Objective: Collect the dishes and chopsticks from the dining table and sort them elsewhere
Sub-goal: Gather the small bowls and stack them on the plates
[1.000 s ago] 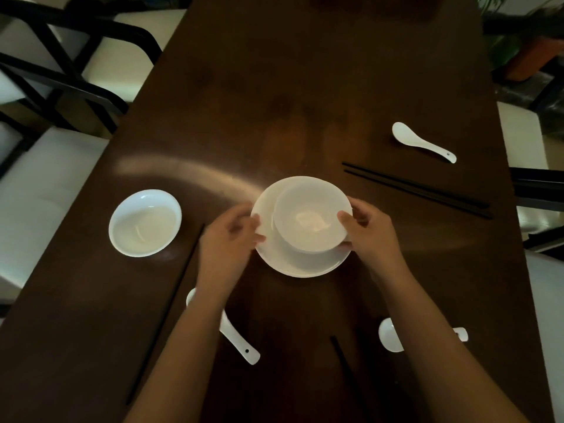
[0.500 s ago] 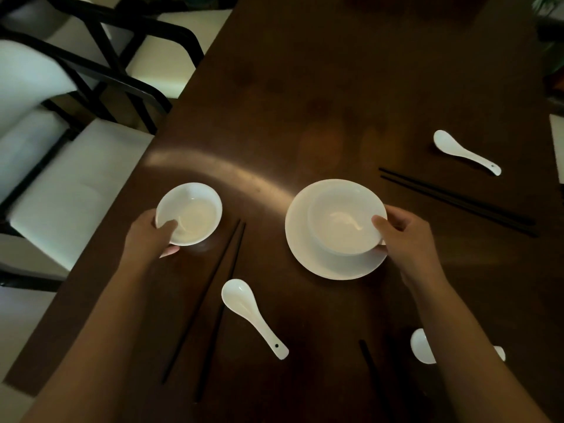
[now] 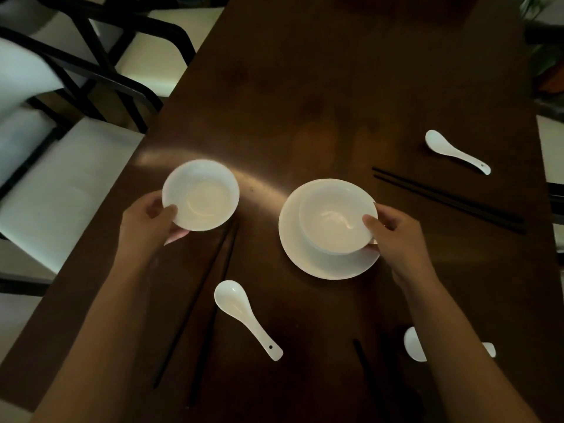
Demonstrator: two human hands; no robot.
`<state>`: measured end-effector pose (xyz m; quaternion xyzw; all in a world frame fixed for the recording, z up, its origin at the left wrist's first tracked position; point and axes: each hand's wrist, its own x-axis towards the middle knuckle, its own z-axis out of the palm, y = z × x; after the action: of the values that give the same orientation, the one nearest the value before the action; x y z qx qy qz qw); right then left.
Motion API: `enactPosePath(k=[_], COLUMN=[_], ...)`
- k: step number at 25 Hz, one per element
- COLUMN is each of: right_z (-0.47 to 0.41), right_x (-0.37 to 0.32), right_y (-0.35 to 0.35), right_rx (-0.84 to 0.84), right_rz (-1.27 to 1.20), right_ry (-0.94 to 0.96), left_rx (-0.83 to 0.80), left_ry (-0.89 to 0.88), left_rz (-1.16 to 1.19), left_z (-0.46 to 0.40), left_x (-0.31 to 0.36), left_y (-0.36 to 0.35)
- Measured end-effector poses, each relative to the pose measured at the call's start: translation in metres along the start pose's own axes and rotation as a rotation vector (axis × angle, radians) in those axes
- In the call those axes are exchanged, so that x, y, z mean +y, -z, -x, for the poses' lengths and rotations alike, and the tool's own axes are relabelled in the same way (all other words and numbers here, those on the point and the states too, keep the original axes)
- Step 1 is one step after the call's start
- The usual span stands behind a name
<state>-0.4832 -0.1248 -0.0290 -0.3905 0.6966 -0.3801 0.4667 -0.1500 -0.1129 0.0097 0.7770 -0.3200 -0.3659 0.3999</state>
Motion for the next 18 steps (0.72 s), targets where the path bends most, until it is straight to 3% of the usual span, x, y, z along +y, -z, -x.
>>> enactPosePath(k=[5, 9, 18], right_z=[0.001, 0.003, 0.006], right_x=[0.000, -0.005, -0.011], right_y=[0.002, 0.004, 0.006], right_rx=[-0.033, -0.071, -0.107], right_rz=[-0.039, -0.061, -0.214], right_ry=[0.005, -0.036, -0.076], left_rx=[-0.215, -0.387, -0.387], left_ry=[-0.111, -0.168, -0.286], left_rz=[0.081, -0.043, -0.268], left_z=[0.027, 0.046, 0.060], left_x=[0.053, 0.062, 0.057], left_y=[-0.048, -0.099, -0.131])
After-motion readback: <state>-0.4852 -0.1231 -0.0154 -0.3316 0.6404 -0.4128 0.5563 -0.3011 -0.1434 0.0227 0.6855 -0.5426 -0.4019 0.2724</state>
